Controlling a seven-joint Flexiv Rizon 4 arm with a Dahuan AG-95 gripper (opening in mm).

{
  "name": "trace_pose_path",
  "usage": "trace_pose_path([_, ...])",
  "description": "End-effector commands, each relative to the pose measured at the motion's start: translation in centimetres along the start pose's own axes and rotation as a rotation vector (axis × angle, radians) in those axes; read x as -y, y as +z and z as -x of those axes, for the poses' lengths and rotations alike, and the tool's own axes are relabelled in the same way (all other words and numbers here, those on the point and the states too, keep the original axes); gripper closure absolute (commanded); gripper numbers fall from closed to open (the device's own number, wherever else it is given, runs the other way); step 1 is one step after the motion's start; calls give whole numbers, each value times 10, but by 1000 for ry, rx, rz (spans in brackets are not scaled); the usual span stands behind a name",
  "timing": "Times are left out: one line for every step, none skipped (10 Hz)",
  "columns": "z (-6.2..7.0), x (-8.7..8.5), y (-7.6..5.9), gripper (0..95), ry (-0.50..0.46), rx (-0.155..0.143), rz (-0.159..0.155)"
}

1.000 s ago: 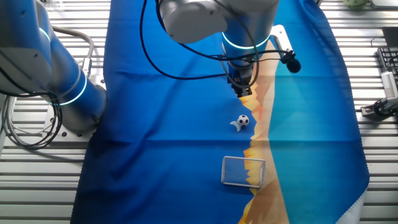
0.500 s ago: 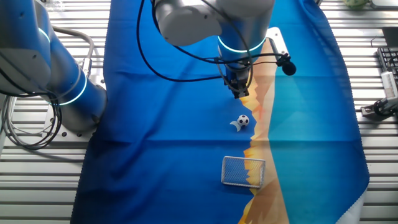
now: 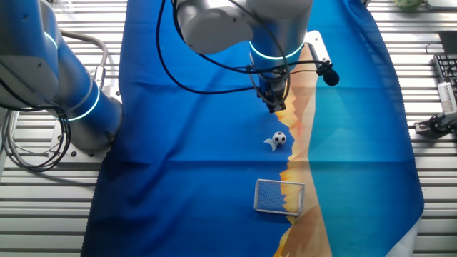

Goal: Push the soccer ball into the goal

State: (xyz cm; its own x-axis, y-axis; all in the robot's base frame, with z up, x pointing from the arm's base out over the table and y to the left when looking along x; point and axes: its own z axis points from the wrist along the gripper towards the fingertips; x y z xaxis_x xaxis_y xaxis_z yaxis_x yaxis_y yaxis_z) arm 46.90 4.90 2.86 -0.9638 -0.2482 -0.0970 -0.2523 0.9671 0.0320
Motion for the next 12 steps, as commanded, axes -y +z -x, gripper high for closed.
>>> trace_pose_path([-1, 1, -1, 950, -54, 6, -4])
trace_pose_path([-1, 1, -1, 950, -100, -4, -7])
trace_pose_path([-1, 1, -1, 950, -181, -14, -10])
trace_pose_path([-1, 1, -1, 950, -209, -18, -11])
trace_pose_path([-1, 1, -1, 950, -202, -19, -9])
trace_pose_path([-1, 1, -1, 950, -200, -23, -10])
trace_pose_path([-1, 1, -1, 950, -198, -26, -10])
trace_pose_path([-1, 1, -1, 950, -193, -29, -11])
trace_pose_path([-1, 1, -1, 950, -189, -29, -10])
trace_pose_path([-1, 1, -1, 950, -180, -29, -1])
trace_pose_path([-1, 1, -1, 950, -171, -51, 10])
trace_pose_path([-1, 1, -1, 950, -161, -67, 24])
